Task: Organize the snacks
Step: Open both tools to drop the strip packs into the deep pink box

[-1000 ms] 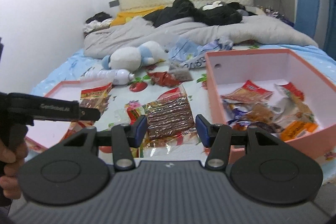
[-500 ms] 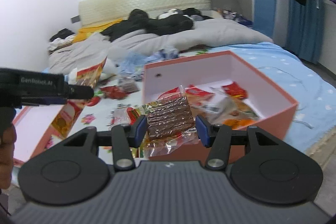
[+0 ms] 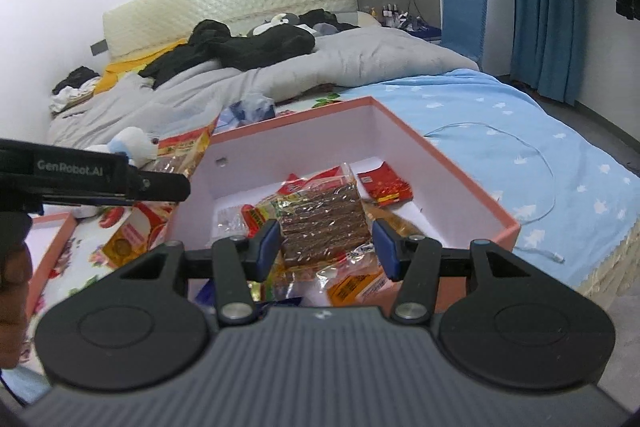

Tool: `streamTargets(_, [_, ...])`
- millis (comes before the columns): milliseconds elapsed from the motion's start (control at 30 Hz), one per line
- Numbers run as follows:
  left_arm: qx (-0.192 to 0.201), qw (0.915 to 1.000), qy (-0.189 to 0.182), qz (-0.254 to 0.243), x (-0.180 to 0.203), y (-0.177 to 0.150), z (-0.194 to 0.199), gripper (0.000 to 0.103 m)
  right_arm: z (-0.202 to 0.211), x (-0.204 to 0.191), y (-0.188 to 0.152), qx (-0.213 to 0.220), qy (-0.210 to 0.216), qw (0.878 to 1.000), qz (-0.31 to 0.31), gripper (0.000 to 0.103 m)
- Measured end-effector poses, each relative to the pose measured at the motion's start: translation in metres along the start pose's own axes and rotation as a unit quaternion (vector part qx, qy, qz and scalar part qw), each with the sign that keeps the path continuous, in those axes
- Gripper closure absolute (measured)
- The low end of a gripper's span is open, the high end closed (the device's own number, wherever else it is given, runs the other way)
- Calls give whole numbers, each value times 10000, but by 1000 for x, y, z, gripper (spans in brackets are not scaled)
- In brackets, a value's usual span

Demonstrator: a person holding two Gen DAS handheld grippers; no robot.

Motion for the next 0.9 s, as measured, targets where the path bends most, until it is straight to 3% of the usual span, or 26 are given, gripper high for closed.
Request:
streamTargets(267, [-201, 9995, -9, -238, -5, 12, -69, 44, -62, 14, -1, -159, -103, 9996, -188, 49])
streamTargets(433, [-254, 9992, 7, -295, -13, 14, -92, 46, -86, 14, -11, -376, -7, 9987, -343, 48])
streamTargets(567, [-241, 9994, 13, -251, -16, 13, -96, 45, -90, 16, -15, -493, -15, 9977, -455, 47])
streamTargets(667, [-181, 9994, 16, -289, -16, 15, -91, 45, -89, 19, -14, -528, -51, 9969, -574, 30])
streamTargets(900, [1, 9995, 59, -307, -9, 20, -57, 45, -61, 19, -1, -354, -5, 9975, -611, 30])
Point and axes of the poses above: each gripper's, at about its wrist camera, not at the fingertips, and z roughly against the way its jaws point, x to its right, y to its top, the point moved 5 cm from there along -z, roughly the way its jaws point, and after that the axes turned 13 degrees about x, right-handed, at the moved point
